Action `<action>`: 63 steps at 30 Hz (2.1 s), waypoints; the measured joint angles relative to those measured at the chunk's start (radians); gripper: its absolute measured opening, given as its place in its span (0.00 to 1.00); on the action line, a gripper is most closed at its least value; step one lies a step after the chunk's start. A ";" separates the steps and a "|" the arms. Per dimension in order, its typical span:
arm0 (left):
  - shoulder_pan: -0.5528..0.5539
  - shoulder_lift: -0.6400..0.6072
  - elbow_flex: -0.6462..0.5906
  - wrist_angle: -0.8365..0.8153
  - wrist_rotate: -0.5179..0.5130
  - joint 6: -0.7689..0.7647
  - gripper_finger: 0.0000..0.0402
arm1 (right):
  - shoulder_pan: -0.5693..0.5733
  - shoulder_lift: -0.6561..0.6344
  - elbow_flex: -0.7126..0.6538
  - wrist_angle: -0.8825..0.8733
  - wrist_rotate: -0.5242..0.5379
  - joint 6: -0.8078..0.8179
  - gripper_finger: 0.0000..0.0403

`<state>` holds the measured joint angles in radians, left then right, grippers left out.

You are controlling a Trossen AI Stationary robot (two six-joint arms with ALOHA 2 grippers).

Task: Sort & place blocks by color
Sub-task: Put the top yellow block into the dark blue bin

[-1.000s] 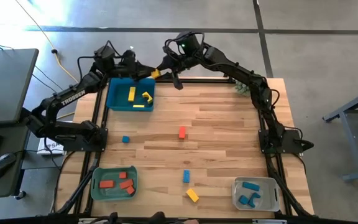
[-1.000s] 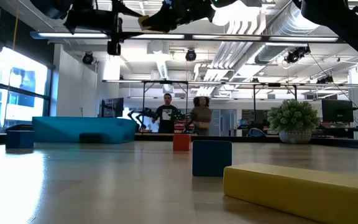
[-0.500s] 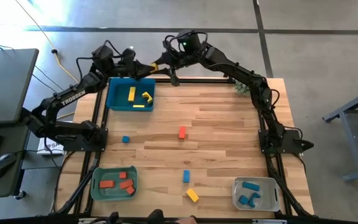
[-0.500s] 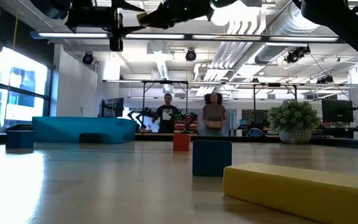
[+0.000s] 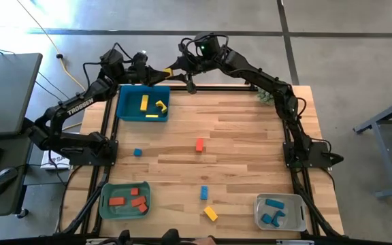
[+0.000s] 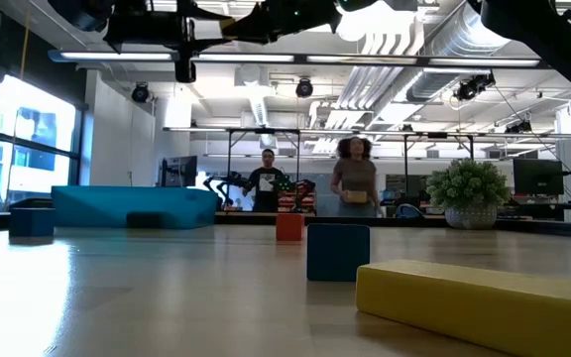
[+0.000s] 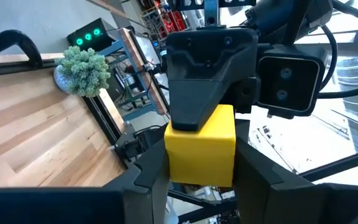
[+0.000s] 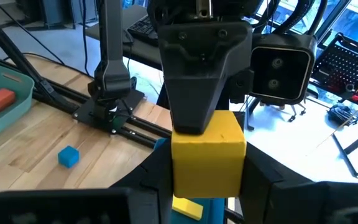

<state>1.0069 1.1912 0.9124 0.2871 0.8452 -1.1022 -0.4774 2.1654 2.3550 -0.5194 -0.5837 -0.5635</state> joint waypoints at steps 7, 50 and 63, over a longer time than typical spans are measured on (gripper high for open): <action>-0.001 0.000 0.000 -0.023 0.000 0.104 0.27 | 0.002 0.000 0.000 -0.042 0.070 0.033 0.42; -0.001 -0.001 0.000 -1.136 -0.809 0.940 0.29 | 0.193 0.000 0.000 -0.618 0.426 0.641 0.48; 0.000 -0.001 0.000 -1.144 -0.816 1.031 0.29 | 0.351 0.000 0.000 -0.793 0.516 0.938 0.48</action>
<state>1.0069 1.1900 0.9123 -0.8574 0.0292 -0.0713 -0.1264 2.1658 2.3550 -1.3128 -0.0677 0.3744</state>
